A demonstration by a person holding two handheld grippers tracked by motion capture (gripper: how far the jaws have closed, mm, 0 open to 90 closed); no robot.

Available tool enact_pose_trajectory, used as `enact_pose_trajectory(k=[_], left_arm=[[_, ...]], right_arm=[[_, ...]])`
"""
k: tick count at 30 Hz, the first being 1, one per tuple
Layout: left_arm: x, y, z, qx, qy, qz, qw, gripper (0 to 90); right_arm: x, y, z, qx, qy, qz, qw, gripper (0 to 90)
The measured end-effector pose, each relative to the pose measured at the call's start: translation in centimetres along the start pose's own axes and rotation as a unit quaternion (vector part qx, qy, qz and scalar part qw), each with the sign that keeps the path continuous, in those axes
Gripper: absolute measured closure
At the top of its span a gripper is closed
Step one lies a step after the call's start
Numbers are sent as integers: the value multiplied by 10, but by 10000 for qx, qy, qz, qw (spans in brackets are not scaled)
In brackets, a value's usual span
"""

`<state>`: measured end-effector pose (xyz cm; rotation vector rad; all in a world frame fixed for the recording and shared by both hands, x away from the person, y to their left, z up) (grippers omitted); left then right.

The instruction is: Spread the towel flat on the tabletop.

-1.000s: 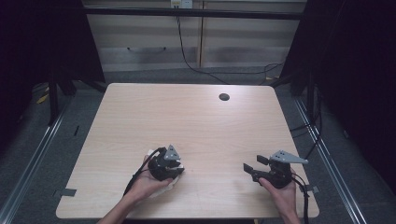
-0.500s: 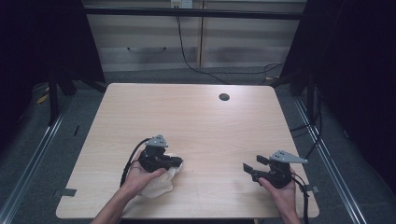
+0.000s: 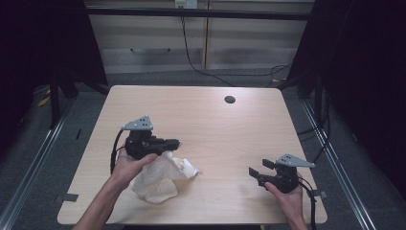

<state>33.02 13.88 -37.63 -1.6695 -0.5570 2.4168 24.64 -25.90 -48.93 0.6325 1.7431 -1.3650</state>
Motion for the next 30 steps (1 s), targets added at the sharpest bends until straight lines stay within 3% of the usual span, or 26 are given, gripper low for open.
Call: enact_pose_trajectory(k=[6, 7, 8, 11, 12, 19, 21, 25, 26, 28, 29, 30], left_arm=[[-40, -7, 12, 0, 363, 250, 9990, 860], [-40, -7, 12, 0, 363, 250, 9990, 860], [-54, -7, 16, 17, 505, 299, 9983, 860], [-67, -6, 18, -20, 601, 293, 9978, 860], [-79, -4, 16, -39, 638, 362, 9973, 860], [-114, -2, 19, -50, 925, 608, 9938, 860], [-114, -5, 20, -127, 955, 637, 9933, 860], [-98, -6, 15, -197, 878, 619, 9940, 860], [-82, -4, 8, -202, 760, 580, 9952, 860], [-64, -3, 0, -237, 601, 555, 9964, 859], [-64, -3, 0, -237, 601, 555, 9964, 859], [-48, -2, -8, -249, 421, 578, 9971, 860]], right_arm=[[0, 0, -1, -19, 10, 3, 10000, 290], [0, 0, -1, -19, 10, 3, 10000, 290], [-1, 0, -1, -21, 17, 7, 10000, 290], [-1, 0, -1, -25, 23, 10, 10000, 290], [-1, 0, -1, -27, 20, 16, 10000, 290], [-1, 0, 0, -34, 13, 23, 10000, 288], [-1, -1, -1, -65, -9, 25, 10000, 289], [-1, -2, -3, -94, -20, 15, 10000, 300], [-1, -1, -5, -123, -35, 23, 9999, 312], [-1, 0, -8, -171, -76, -5, 9998, 312], [-2, 0, -10, -200, -87, -22, 9998, 314], [-2, 1, -13, -236, -117, -37, 9996, 320]])
Point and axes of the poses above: each handheld gripper's, and its own axes: y roughly forward along the jaws, x roughly out of its underside, z roughly to its right, the point moved 2 cm from there along y, roughly forward along the jaws, and after that the axes turned 12 degrees about x, right-handed, at the moved point
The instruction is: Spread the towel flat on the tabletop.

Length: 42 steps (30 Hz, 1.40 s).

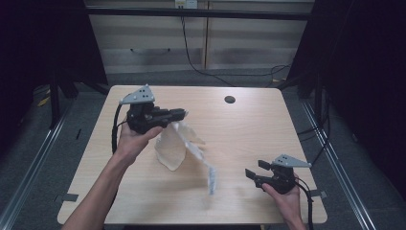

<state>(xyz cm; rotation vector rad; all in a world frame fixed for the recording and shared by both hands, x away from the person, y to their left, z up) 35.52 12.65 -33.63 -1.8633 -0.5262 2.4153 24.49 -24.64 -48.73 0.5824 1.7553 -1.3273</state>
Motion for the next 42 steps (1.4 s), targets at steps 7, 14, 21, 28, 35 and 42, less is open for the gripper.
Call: enact_pose_trajectory(k=[7, 14, 21, 28, 35, 42], left_arm=[[42, -9, -17, -61, -399, 25, 9992, 859], [68, -19, -18, -110, -582, -22, 9982, 858], [110, -43, -16, -248, -833, -136, 9961, 853], [148, -62, -25, -540, -1114, -244, 9920, 847], [164, -71, -38, -802, -1288, -284, 9880, 845], [177, -80, -52, -965, -1407, -322, 9848, 842]], right_arm=[[-5, 13, -32, -436, -336, -194, 9983, 367], [-15, 38, -75, -1028, -653, -256, 9922, 459], [-26, 71, -102, -1171, -1094, -400, 9863, 537], [-42, 104, -104, -1113, -1325, -578, 9832, 598], [-58, 132, -111, -1345, -1427, -604, 9787, 647], [-54, 150, -121, -1623, -1741, -715, 9686, 661]])
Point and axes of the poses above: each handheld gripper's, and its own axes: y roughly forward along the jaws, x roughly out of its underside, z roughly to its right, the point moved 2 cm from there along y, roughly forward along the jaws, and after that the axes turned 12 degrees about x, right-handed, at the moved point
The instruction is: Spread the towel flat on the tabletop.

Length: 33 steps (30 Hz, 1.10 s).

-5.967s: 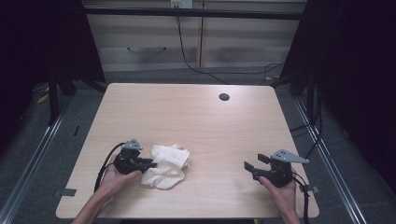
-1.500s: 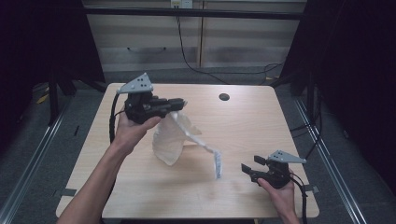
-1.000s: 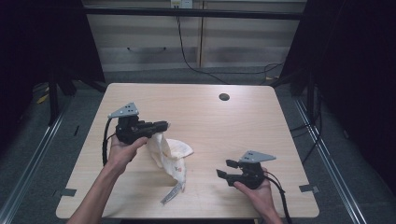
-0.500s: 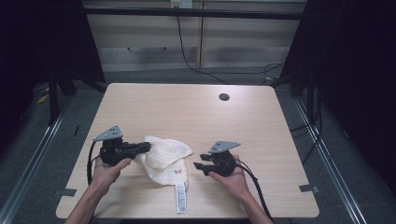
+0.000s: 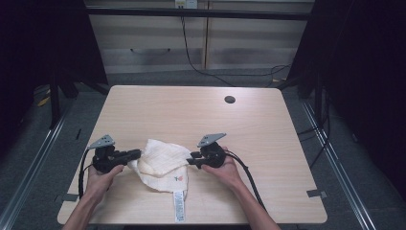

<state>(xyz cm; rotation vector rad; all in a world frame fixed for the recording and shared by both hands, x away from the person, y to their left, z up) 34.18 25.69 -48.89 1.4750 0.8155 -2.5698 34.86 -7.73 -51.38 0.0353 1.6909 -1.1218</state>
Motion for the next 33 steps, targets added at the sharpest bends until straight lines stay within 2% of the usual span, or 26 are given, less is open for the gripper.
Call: enact_pose_trajectory(k=[4, 6, 8, 10, 11, 14, 15, 16, 21, 24, 25, 26, 29, 30, 32, 33], left_arm=[[3, -2, -5, -27, -100, 81, 9999, 841], [2, -3, -6, -18, -89, 99, 9999, 840], [1, -7, -5, 59, -77, 270, 9996, 840], [0, -8, -5, 69, -64, 283, 9996, 840], [0, -9, -5, 110, -81, 346, 9993, 840], [-1, -9, -5, 102, -99, 408, 9991, 840], [-2, -11, -4, 151, -82, 475, 9987, 840], [-2, -11, -4, 155, -87, 501, 9986, 840], [-2, -10, -2, 208, -38, 480, 9986, 839], [-4, -9, 0, 288, 36, 487, 9984, 838], [-5, -8, 2, 324, 70, 449, 9984, 837], [-8, -5, 7, 398, 159, 480, 9979, 834], [-12, -2, 13, 519, 233, 465, 9973, 834], [-14, 3, 19, 617, 337, 415, 9967, 833], [-14, 9, 24, 688, 419, 326, 9962, 831], [-14, 9, 24, 688, 419, 326, 9962, 823]], right_arm=[[5, 4, 1, -106, -67, -86, 9999, 633], [6, 5, 1, -147, -59, -45, 9999, 631], [6, 5, 0, -141, -221, -55, 9996, 636], [6, 4, 0, -147, -237, -59, 9996, 639], [8, 4, -1, -35, -316, 10, 9995, 682], [9, 3, -3, 67, -395, 33, 9992, 714], [8, 1, -4, 179, -417, -74, 9989, 817], [9, -1, -4, 208, -461, -114, 9987, 860], [18, -11, -2, 138, -253, -70, 9996, 897], [20, -19, 1, 23, -24, 22, 10000, 898], [21, -25, 4, -26, 47, 79, 10000, 898], [20, -38, 8, -64, 205, 230, 9995, 898], [20, -60, 12, 5, 210, 302, 9993, 898], [21, -68, 13, 9, 232, 335, 9992, 899], [25, -83, 13, 19, 292, 373, 9989, 899], [25, -83, 13, 19, 292, 373, 9989, 899]])
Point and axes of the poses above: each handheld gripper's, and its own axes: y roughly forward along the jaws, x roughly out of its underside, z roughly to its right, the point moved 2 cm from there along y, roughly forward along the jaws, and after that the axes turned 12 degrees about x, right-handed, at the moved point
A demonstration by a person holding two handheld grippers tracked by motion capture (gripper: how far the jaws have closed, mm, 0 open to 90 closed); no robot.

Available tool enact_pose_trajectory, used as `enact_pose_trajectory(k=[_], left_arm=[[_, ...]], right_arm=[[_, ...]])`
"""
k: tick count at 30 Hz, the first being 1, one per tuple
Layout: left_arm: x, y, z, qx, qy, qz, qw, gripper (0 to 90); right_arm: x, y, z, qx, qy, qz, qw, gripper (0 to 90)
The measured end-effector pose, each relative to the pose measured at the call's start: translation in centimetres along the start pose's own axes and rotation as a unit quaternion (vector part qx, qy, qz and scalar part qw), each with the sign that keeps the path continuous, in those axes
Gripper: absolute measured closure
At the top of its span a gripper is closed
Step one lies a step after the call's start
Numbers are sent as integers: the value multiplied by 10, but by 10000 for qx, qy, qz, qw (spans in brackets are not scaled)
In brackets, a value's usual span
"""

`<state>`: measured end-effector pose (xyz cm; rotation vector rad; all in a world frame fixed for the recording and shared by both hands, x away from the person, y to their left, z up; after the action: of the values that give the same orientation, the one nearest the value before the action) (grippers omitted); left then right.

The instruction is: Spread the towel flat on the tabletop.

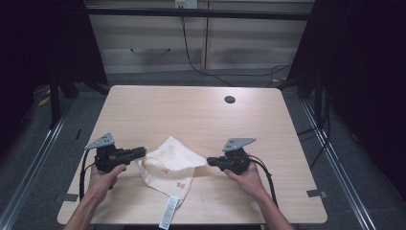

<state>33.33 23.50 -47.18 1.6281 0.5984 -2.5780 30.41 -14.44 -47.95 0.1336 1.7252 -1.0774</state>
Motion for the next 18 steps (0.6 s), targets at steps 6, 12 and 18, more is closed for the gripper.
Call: enact_pose_trajectory(k=[6, 12, 18], left_arm=[[6, 19, 4, 239, 35, -371, 9990, 794], [8, 30, 5, 245, 50, -576, 9980, 728], [10, 34, 6, 269, -25, -629, 9977, 751]], right_arm=[[32, -40, 0, 148, 173, -110, 9997, 898], [49, -41, -1, 151, 271, -225, 9993, 899], [42, -39, -1, 130, 282, -141, 9994, 898]])
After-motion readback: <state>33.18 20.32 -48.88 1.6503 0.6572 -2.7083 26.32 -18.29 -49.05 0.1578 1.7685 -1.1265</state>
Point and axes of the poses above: each handheld gripper's, and its own axes: y roughly forward along the jaws, x roughly out of its underside, z roughly to its right, the point moved 2 cm from there along y, roughly forward along the jaws, and after that the axes turned 12 degrees about x, right-handed, at the moved point
